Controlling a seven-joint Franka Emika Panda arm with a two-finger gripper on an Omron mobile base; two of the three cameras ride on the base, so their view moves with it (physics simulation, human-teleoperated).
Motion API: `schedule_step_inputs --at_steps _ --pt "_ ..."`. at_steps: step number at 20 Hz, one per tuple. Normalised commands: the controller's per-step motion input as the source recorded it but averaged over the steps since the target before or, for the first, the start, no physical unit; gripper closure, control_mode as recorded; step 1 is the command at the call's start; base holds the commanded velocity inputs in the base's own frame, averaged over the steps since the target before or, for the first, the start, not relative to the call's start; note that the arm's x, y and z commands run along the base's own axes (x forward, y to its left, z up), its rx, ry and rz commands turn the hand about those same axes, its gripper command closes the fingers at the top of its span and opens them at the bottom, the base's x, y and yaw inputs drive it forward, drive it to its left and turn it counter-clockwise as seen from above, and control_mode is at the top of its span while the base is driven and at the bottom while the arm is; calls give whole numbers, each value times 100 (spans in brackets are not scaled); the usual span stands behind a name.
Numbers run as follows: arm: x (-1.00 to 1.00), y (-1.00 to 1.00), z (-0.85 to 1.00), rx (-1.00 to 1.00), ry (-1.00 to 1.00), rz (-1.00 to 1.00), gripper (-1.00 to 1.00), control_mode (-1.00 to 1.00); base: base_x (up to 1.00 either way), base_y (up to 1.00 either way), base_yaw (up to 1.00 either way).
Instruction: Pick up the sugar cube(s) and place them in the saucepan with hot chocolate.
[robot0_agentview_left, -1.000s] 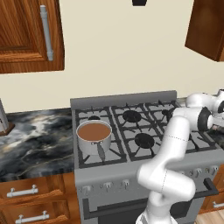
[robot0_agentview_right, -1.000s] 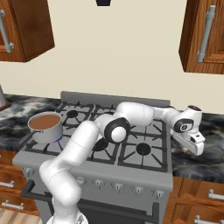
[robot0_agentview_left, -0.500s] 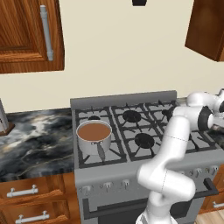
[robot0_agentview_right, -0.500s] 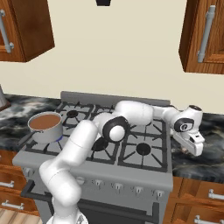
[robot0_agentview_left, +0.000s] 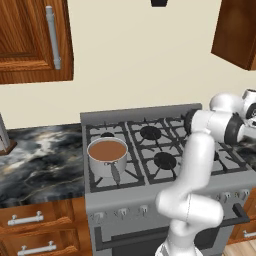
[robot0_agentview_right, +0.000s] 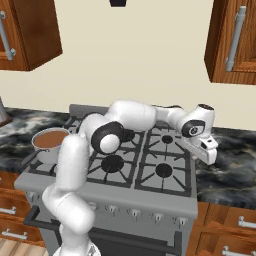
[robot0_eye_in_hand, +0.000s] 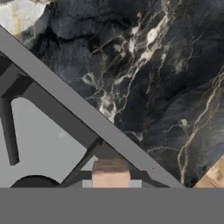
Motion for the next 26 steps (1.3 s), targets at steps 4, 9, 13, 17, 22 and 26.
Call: schedule_step_inputs --at_steps 4,9,13,17,22,26 --pt "-41 100 41 -14 -4 17 100 -100 0 0 0" --pt "-34 87 74 -9 -2 17 100 -100 0 0 0" --pt "-6 59 98 3 0 20 100 -100 0 0 0" --pt "0 71 91 9 10 25 100 -100 0 0 0" --pt "-3 98 45 2 3 30 100 -100 0 0 0" --pt "-7 100 25 0 0 32 100 -100 0 0 0"
